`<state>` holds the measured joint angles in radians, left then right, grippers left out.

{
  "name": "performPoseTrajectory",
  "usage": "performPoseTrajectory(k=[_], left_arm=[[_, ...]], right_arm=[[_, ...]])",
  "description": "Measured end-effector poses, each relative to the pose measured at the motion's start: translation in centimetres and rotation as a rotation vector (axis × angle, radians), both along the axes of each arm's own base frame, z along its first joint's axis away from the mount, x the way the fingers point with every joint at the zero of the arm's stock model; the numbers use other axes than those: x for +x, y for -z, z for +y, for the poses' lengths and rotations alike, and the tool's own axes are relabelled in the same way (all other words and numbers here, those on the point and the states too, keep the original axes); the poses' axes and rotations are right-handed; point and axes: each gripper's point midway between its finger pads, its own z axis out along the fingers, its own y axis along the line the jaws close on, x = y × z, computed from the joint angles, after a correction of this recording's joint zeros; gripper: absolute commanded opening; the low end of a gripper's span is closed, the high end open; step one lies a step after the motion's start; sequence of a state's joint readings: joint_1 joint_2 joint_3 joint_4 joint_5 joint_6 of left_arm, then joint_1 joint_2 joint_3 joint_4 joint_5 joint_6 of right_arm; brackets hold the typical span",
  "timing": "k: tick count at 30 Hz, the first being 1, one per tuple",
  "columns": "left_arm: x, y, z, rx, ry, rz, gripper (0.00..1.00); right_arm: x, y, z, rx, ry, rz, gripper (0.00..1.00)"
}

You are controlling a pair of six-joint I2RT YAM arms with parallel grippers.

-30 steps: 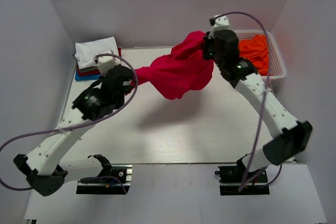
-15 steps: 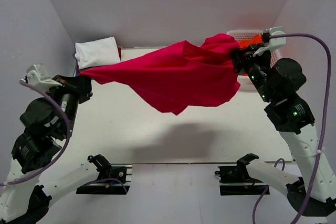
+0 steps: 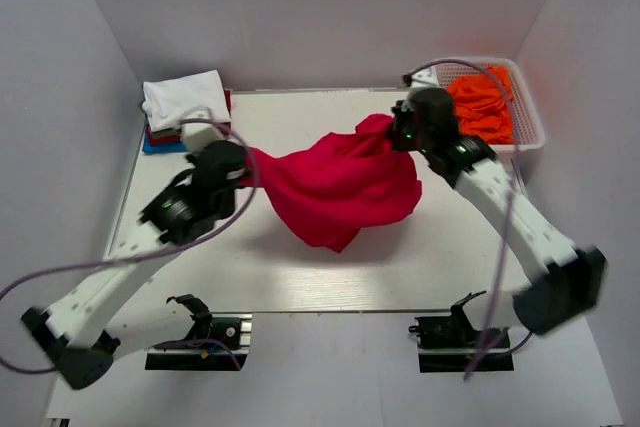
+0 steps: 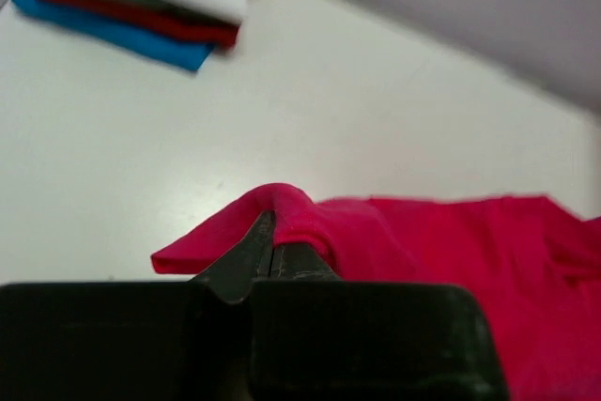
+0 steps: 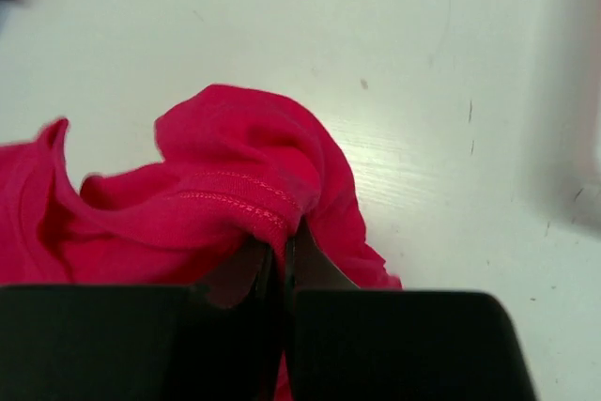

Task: Fold and stack the t-shirts
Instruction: Flatten out the tshirt

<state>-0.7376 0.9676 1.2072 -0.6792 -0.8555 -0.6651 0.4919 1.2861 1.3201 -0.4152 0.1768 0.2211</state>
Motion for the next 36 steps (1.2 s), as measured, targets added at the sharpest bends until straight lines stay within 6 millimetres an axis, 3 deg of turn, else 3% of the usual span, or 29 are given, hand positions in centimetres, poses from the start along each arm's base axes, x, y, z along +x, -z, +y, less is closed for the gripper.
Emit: performPoseTrajectory(k=[4, 5, 7, 8, 10, 13, 14, 17, 19, 24, 26, 27, 28, 31, 36], left_arm=[[3.2, 9.9, -1.5, 0.149, -0.022, 0.243, 0.0], [3.9, 12.1, -1.6, 0.172, -0.032, 0.3, 0.0], [4.7, 15.5, -1.2, 0.203, -0.06, 0.391, 0.0], [5.1, 16.8, -0.7, 0.204, -0.075, 0.425, 0.0], [5.5, 17.9, 0.4, 0.189, -0.098, 0.453, 0.0], [6.5, 17.6, 1.7, 0.146, -0.129, 0.438, 0.0], [6.9, 17.5, 2.0, 0.135, -0.133, 0.43, 0.0], [7.6, 17.7, 3.1, 0.131, -0.157, 0.437, 0.0], [8.4, 18.3, 3.6, 0.128, -0.168, 0.451, 0.0], [9.4, 20.6, 4.8, 0.1, -0.178, 0.507, 0.0], [9.6, 21.0, 5.0, 0.082, -0.166, 0.519, 0.5], [9.5, 21.1, 5.0, 0.075, -0.158, 0.526, 0.82], [9.4, 21.3, 4.8, 0.064, -0.148, 0.534, 1.0], [8.6, 21.6, 4.4, 0.039, -0.131, 0.57, 1.0], [5.0, 20.7, 4.6, -0.009, -0.114, 0.601, 1.0]], right_arm=[[5.2, 10.7, 1.1, -0.14, 0.033, 0.251, 0.08], [6.3, 12.9, 1.2, -0.168, 0.039, 0.307, 0.18], [8.8, 15.6, 1.5, -0.198, 0.048, 0.36, 0.27], [9.9, 16.9, 1.7, -0.209, 0.051, 0.38, 0.46], [11.9, 17.8, 2.0, -0.214, 0.054, 0.39, 0.65], [14.4, 17.2, 2.6, -0.209, 0.052, 0.364, 0.77], [14.7, 16.8, 2.8, -0.206, 0.049, 0.352, 0.87], [14.3, 15.3, 3.0, -0.192, 0.03, 0.328, 0.9], [12.3, 14.4, 2.8, -0.176, 0.01, 0.321, 0.9], [3.4, 12.0, 2.7, -0.09, -0.086, 0.355, 0.9], [-0.6, 11.9, 3.5, -0.07, -0.148, 0.377, 0.9], [-2.6, 12.2, 4.2, -0.061, -0.185, 0.393, 0.9], [-5.1, 12.8, 5.1, -0.055, -0.232, 0.419, 0.9], [-10.4, 15.6, 6.9, -0.069, -0.335, 0.52, 0.9], [-15.8, 19.8, 7.8, -0.148, -0.412, 0.661, 0.9]])
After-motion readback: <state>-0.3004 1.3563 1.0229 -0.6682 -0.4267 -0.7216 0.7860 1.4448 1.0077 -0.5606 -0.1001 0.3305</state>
